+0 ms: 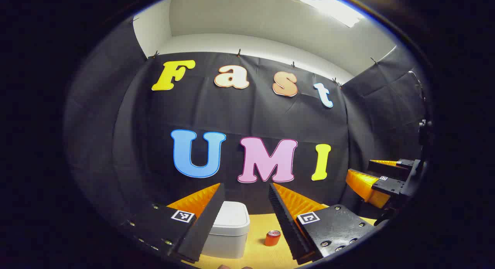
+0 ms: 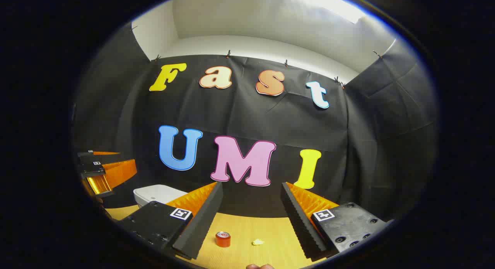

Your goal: Press the lid of the desktop garbage bin to open it, pick up the crumpled paper on the desktop and throw it into the bin, then pick up the pop can on the desktop and drop it into the bin, and finally close the garbage bin lid.

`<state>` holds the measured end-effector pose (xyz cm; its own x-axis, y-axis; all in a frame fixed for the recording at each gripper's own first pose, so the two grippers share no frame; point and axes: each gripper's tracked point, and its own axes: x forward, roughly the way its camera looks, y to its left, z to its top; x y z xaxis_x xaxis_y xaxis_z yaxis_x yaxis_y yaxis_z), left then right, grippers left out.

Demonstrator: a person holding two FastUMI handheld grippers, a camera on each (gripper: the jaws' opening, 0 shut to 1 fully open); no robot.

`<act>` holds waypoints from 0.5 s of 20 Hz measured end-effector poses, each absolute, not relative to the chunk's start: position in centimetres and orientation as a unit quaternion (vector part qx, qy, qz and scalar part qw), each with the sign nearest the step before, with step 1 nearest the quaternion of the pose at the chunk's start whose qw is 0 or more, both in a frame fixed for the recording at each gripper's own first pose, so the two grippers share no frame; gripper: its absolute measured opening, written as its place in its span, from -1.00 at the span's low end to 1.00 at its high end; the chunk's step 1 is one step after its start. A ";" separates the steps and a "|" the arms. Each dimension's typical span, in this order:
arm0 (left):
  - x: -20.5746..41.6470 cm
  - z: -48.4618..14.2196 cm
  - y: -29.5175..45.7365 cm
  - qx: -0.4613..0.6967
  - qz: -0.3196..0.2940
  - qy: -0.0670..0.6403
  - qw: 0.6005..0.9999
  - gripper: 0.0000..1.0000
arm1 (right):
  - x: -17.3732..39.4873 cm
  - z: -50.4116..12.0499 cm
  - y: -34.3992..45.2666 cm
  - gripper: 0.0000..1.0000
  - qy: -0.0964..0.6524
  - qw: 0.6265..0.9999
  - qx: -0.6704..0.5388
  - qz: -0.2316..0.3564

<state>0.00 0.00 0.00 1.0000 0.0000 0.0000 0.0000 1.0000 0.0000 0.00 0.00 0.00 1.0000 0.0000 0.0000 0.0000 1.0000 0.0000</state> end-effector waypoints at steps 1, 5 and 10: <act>0.1 -0.5 -0.1 0.003 -0.005 0.006 1.000 0.64 | 0.1 0.4 0.7 0.94 -0.006 1.000 -0.002 0.006; 1.0 -1.5 -0.5 0.016 -0.003 0.025 1.000 0.64 | 1.2 -0.7 1.1 0.95 0.011 1.000 0.007 0.009; 1.8 -2.2 -1.3 0.011 -0.019 0.037 0.999 0.63 | 1.8 -1.1 0.6 0.94 0.016 1.000 0.017 0.003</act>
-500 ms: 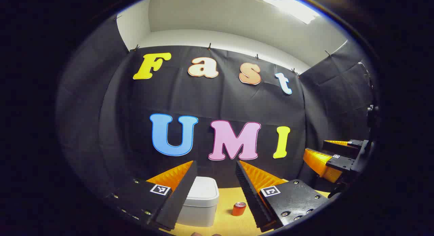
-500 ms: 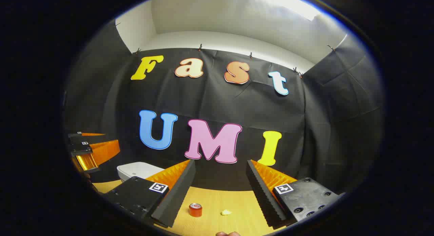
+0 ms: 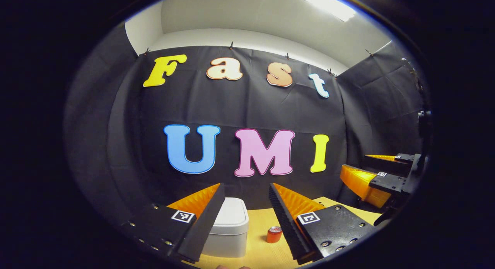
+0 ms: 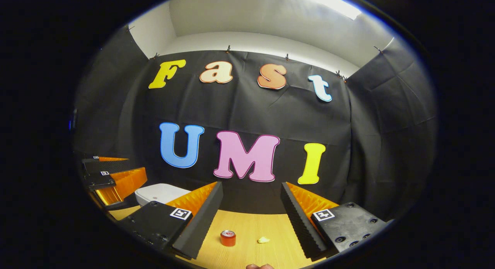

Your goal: Press the lid of the desktop garbage bin to open it, pick up the crumpled paper on the desktop and throw it into the bin, then pick up the pop can on the desktop and drop it into the bin, and finally close the garbage bin lid.

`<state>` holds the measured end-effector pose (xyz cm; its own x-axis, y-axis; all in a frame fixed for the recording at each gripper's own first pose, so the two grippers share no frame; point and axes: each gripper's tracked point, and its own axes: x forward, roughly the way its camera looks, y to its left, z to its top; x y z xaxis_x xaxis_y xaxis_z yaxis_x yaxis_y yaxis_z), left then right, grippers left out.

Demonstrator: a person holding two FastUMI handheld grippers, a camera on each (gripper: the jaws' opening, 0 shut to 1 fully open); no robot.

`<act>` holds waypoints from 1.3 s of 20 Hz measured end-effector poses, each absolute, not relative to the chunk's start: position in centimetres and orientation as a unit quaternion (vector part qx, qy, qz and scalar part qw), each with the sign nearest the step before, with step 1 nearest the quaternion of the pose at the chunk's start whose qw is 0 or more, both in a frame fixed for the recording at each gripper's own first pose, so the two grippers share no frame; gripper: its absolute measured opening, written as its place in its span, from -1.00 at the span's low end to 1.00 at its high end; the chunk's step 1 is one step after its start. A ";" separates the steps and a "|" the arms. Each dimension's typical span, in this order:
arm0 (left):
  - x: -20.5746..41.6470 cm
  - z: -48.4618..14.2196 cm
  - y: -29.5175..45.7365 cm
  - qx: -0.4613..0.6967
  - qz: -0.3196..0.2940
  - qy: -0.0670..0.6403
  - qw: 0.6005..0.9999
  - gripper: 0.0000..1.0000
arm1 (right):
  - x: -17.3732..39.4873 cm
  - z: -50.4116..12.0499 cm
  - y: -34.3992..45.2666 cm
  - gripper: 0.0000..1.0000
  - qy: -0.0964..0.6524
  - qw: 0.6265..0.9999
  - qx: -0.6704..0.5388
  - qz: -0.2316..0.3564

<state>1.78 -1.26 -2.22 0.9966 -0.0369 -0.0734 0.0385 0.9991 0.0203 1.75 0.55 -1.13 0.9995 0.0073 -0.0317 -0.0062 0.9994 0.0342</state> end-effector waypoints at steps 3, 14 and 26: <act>2.1 -2.6 -1.3 0.007 -0.020 0.041 0.999 0.64 | 2.0 -1.6 0.6 0.94 0.016 1.000 0.005 0.006; 3.0 -3.3 -1.9 0.010 -0.024 0.049 0.998 0.64 | 2.9 -1.8 0.1 0.94 0.016 1.000 0.007 0.005; 3.8 -4.5 -1.2 0.005 -0.015 0.067 0.998 0.64 | 3.5 -2.9 0.4 0.94 0.027 1.000 0.008 0.011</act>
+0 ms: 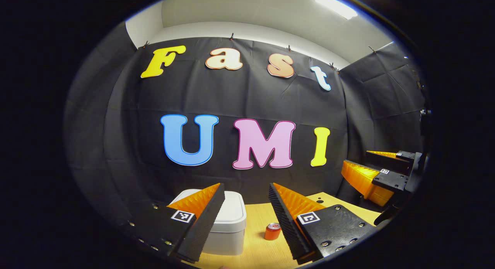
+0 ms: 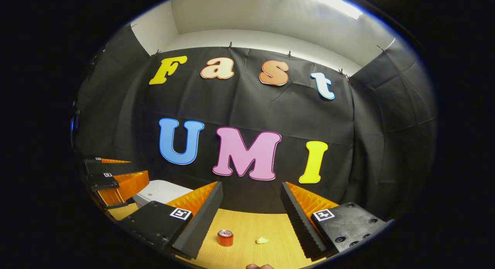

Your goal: Press the lid of the desktop garbage bin to open it, pick up the crumpled paper on the desktop and throw it into the bin, then pick up the pop can on the desktop and drop it into the bin, and finally close the garbage bin lid.

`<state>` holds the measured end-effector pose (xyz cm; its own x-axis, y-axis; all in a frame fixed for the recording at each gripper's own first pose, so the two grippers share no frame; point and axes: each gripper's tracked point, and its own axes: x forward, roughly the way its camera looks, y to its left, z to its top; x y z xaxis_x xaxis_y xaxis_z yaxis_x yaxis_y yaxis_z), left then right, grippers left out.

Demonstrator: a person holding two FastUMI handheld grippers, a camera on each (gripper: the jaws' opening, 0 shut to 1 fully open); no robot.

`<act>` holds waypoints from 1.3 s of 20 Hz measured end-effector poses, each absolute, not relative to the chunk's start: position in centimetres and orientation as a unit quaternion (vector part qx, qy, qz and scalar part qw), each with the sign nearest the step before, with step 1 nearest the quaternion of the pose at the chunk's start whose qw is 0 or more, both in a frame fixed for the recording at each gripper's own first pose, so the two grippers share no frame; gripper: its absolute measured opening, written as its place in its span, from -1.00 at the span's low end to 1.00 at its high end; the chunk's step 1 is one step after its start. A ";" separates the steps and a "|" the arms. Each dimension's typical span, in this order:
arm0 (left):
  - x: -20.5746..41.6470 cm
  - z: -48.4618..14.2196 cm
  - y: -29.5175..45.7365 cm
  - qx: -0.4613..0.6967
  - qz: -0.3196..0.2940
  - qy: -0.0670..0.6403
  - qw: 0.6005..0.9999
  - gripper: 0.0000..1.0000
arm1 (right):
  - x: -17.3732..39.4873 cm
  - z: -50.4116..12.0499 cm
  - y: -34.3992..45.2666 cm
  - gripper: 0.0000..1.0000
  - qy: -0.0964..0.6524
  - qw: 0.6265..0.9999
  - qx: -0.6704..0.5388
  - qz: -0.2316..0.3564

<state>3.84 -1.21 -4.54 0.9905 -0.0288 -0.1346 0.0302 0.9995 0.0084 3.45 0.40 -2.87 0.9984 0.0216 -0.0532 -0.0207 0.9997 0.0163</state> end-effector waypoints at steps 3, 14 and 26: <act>4.3 -5.2 -0.9 0.014 -0.016 0.078 0.997 0.63 | 3.6 -2.5 0.1 0.95 0.020 1.000 0.018 0.011; 7.3 -7.2 3.7 0.031 0.046 0.104 0.993 -0.87 | 4.1 -3.4 -0.4 0.94 0.024 0.999 0.017 0.016; 11.1 -13.2 9.1 0.024 0.054 0.190 0.980 -0.99 | 4.1 -4.8 -1.2 0.95 0.037 0.999 0.008 0.018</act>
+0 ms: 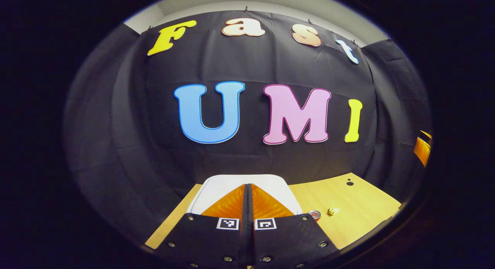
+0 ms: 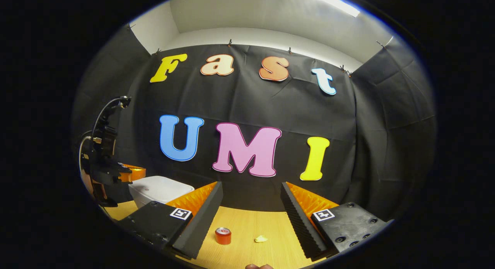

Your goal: Press the lid of the desktop garbage bin to open it, pick up the crumpled paper on the desktop and throw it into the bin, then pick up the pop can on the desktop and drop it into the bin, and finally close the garbage bin lid.

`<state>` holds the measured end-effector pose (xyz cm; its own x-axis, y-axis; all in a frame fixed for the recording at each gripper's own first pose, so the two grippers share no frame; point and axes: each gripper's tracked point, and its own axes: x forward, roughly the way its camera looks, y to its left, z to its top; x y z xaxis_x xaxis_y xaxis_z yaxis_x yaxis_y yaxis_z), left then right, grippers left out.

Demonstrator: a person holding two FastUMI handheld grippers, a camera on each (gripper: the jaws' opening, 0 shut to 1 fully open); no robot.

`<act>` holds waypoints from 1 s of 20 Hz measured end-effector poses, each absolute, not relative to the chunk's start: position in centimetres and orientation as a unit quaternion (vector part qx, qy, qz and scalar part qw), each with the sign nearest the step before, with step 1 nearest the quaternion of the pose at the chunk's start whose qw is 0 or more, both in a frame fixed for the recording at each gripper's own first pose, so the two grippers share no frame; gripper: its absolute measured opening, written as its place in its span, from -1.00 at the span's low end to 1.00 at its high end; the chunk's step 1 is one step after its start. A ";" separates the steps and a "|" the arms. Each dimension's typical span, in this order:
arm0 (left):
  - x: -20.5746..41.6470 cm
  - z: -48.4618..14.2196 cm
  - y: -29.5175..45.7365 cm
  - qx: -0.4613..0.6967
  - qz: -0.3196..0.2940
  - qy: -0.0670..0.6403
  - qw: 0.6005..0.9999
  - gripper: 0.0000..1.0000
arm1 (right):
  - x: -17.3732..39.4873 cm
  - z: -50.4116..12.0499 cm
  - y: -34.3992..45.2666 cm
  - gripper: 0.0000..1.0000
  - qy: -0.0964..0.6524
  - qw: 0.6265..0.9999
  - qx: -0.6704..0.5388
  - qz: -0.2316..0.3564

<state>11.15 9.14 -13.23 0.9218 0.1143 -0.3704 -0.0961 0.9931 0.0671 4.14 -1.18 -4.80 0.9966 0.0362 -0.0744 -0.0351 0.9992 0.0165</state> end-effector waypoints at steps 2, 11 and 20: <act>11.2 -15.2 9.1 0.028 0.046 0.220 0.974 -0.99 | 4.1 -5.3 -1.5 0.95 0.043 0.999 0.009 0.013; 12.0 -18.4 9.6 -0.009 0.045 0.270 0.962 -0.98 | 4.1 -8.7 -1.3 0.96 0.102 0.994 0.011 0.021; 11.6 -19.2 9.5 -0.017 0.023 0.276 0.961 -0.97 | 4.1 -10.5 -0.4 1.00 0.122 0.992 0.014 0.034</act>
